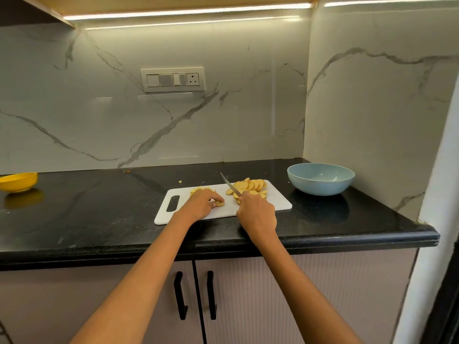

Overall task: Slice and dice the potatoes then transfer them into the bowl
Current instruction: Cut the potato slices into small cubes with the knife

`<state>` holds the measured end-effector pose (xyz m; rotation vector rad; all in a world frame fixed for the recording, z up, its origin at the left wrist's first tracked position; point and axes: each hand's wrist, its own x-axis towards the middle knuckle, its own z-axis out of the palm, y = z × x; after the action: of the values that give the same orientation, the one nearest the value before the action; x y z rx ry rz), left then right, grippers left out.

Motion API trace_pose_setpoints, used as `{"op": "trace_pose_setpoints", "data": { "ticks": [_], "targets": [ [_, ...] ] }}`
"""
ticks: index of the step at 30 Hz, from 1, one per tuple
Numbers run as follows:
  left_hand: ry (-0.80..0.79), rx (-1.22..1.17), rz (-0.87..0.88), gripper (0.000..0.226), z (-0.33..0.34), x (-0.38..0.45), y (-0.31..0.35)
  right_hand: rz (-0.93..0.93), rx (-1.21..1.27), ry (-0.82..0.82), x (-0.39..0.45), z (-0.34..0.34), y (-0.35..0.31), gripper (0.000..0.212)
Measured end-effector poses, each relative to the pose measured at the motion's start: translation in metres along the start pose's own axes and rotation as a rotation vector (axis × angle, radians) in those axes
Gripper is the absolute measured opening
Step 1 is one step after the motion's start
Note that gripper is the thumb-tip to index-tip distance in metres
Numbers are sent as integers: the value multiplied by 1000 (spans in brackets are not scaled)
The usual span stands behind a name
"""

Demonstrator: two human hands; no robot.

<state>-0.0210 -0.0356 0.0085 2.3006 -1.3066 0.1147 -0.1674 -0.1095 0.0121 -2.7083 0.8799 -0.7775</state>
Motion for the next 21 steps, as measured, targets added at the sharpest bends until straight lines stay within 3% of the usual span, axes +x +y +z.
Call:
{"op": "trace_pose_setpoints", "data": {
  "ticks": [9, 21],
  "targets": [
    [283, -85, -209, 38, 10, -20, -18, -106, -175, -26, -34, -4, -18, 21],
    [279, -150, -279, 32, 10, -20, -18, -159, -294, -58, -32, -2, -40, 25]
  ]
}}
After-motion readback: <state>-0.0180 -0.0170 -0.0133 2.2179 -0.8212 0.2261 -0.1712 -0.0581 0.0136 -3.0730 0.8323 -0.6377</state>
